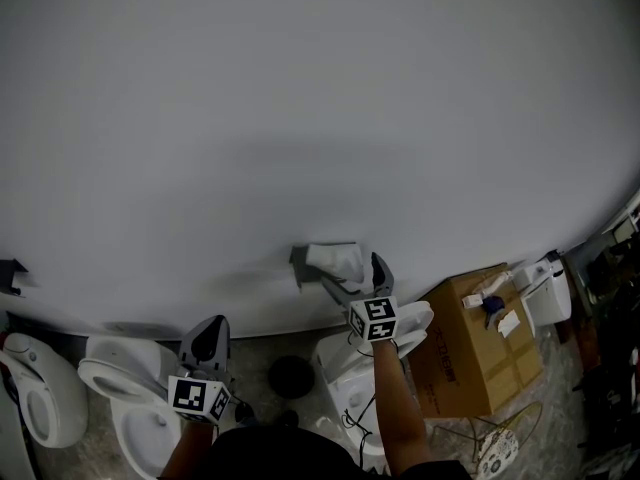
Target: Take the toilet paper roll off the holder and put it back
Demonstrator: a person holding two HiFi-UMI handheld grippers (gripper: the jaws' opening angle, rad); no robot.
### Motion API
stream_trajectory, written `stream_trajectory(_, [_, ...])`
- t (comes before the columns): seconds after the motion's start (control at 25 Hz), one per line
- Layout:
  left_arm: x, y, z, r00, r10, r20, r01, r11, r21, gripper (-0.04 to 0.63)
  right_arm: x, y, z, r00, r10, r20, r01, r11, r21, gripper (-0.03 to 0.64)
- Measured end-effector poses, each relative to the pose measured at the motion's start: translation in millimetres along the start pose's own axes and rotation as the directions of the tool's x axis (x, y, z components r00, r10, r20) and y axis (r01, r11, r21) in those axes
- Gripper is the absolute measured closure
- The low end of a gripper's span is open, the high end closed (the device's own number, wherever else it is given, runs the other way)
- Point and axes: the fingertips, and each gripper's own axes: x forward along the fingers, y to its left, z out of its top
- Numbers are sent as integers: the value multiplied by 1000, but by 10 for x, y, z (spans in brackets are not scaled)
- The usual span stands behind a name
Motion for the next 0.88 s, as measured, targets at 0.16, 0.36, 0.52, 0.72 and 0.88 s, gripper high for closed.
stream_trajectory(0.16, [7, 46, -104, 1000, 1, 1, -1, 1000, 0, 592, 120, -27, -83, 999, 14, -37, -14, 1000, -19, 47])
stream_trajectory(0.36, [3, 65, -65, 1000, 12, -9, -12, 1000, -3, 592, 224, -40, -164, 997, 14, -82, -18, 999, -51, 97])
stream_trajectory(0.52, [-8, 116, -130, 1000, 18, -6, -18, 1000, 2, 592, 292, -37, -187, 995, 28, -94, -33, 998, -53, 129])
stream_trajectory(0.72, [-11, 151, -133, 1000, 25, -8, -25, 1000, 1, 592, 354, 18, -240, 992, 39, -121, -51, 994, -98, 192])
stream_trajectory(0.88, [-14, 177, -134, 999, 31, -9, -31, 1000, 2, 592, 383, 56, -254, 990, 37, -135, -55, 990, -130, 254])
